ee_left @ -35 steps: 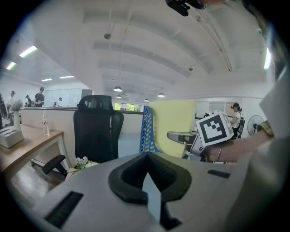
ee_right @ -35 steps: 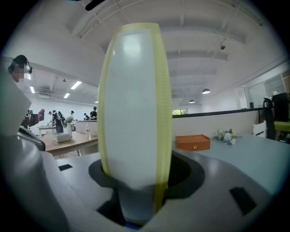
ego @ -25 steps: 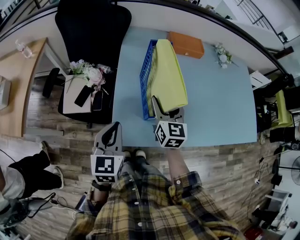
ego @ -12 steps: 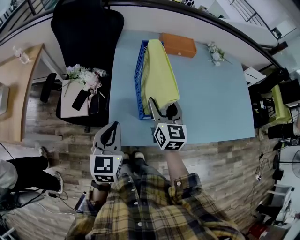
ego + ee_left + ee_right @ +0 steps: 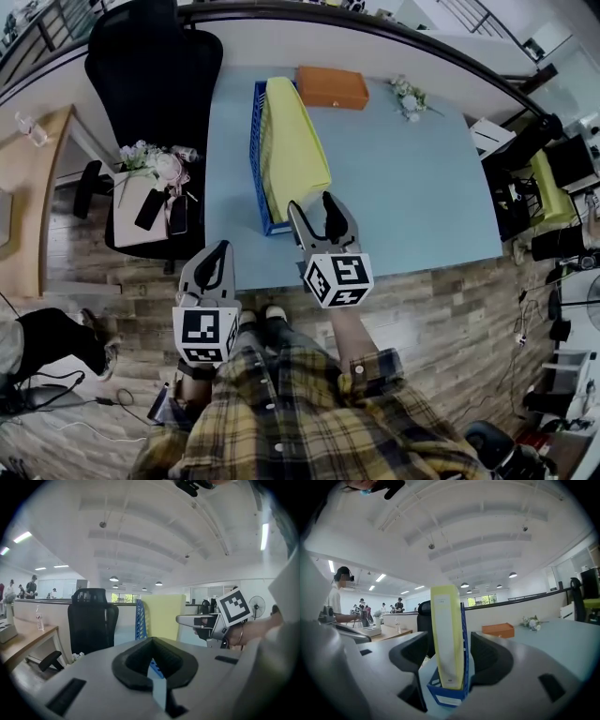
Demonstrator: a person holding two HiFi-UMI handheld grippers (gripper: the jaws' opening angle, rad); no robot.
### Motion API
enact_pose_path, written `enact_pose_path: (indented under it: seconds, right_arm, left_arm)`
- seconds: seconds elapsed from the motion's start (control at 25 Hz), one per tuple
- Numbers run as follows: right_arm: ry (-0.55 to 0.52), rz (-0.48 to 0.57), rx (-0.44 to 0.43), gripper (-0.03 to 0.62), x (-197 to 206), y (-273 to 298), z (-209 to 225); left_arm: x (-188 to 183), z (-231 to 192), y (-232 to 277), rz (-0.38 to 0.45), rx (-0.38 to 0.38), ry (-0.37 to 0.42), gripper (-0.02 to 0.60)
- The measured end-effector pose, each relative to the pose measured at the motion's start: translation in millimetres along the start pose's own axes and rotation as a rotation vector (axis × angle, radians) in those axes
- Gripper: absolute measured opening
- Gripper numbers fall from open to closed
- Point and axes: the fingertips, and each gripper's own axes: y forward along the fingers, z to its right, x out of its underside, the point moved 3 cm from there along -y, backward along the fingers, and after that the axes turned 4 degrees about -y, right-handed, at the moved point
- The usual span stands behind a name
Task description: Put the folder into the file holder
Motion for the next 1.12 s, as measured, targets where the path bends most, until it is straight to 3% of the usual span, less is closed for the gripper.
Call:
enact_pose_path:
  seconds: [0.64, 1.12]
  right_arm:
    - [0.078, -0.032, -0.107, 0.261, -2, -90, 26]
    - [0.067, -0.079, -0.108, 0.108, 10, -139, 31]
  left_arm:
    - [-10, 43, -8, 0.031, 0.063, 0.049, -0.009]
    - [-3, 57, -10, 0.022, 0.094, 0.038, -0.008]
